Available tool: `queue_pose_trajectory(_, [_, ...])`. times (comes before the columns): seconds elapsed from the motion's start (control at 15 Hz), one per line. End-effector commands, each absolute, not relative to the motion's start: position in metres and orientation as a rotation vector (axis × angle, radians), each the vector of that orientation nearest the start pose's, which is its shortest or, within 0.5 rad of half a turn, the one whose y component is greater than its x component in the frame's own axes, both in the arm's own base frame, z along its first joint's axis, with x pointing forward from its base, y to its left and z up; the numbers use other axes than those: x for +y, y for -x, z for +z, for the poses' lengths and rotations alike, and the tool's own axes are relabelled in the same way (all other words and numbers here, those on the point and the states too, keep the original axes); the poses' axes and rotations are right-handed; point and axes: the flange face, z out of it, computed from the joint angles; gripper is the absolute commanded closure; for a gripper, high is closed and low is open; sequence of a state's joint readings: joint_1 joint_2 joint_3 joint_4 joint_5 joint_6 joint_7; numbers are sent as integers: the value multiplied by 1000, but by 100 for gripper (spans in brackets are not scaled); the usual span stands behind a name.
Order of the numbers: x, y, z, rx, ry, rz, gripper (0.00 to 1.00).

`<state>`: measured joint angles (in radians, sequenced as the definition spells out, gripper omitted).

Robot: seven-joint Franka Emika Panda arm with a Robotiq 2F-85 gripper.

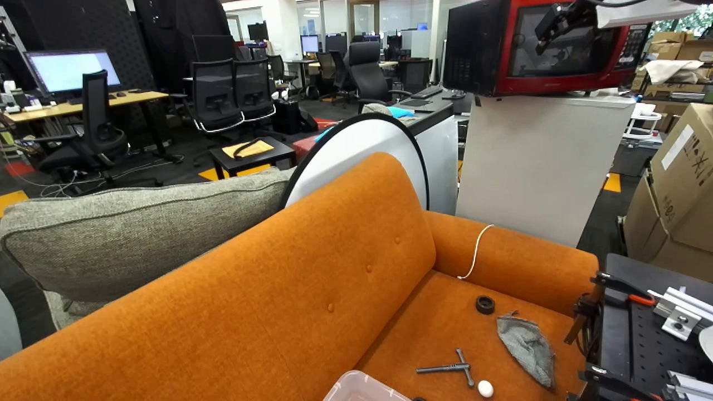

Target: Open the microwave door

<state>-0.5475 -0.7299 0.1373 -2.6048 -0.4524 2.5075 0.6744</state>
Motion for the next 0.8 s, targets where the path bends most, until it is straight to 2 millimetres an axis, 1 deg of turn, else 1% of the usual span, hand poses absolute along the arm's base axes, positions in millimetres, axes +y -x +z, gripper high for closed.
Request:
queue_pose_trajectory(0.0, [-141,-350,550,1308,3064,-1141,0])
queue_pose_trajectory(0.27, [-141,-350,550,1308,3064,-1141,0])
queue_pose_trajectory(0.4, [-148,-353,550,1343,3047,-1128,0])
queue_pose_trajectory(0.6, [-167,-353,555,1439,2994,-1150,0])
queue_pose_trajectory(0.73, [-190,-350,561,1534,2950,-1171,0])
